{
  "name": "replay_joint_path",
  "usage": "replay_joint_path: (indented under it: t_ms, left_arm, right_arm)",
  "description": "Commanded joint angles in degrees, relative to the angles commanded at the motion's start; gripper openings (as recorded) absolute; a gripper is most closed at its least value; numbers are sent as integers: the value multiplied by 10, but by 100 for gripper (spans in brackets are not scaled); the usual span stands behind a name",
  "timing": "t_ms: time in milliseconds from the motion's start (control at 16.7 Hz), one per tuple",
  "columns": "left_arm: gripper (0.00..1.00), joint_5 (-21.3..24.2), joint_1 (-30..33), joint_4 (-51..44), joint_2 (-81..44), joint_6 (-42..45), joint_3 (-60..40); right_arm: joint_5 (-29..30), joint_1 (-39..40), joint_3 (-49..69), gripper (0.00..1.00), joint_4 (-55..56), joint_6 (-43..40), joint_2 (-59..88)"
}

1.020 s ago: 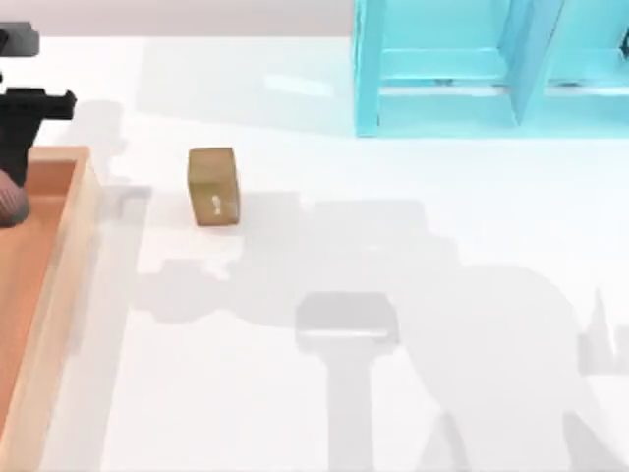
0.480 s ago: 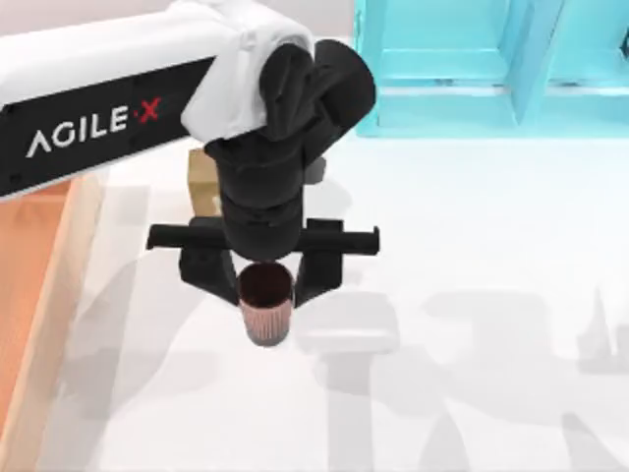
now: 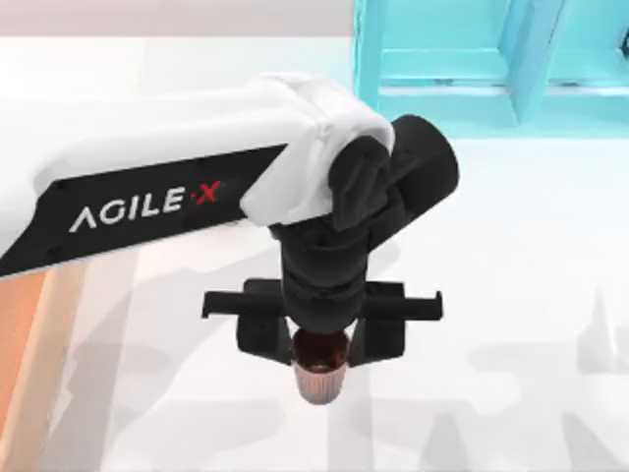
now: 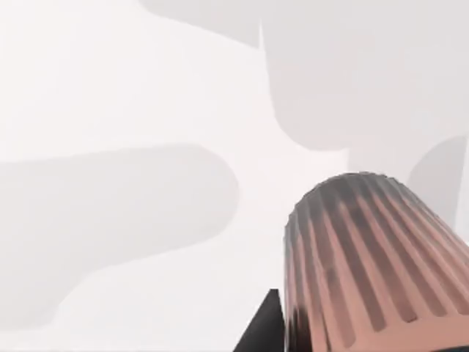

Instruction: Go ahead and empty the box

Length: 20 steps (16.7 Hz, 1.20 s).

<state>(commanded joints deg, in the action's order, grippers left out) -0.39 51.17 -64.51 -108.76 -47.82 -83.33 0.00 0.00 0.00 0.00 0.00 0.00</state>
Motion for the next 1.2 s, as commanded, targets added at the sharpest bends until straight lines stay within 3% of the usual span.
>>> replay_joint_path:
  t_ms: [840,1200]
  left_arm:
    - [0,0,-1,96,-26,1,70]
    - [45,0,-1,96,-26,1,70]
  right_arm:
    - [0,0,0,100,0,0,0]
    - [0,0,0,100,0,0,0]
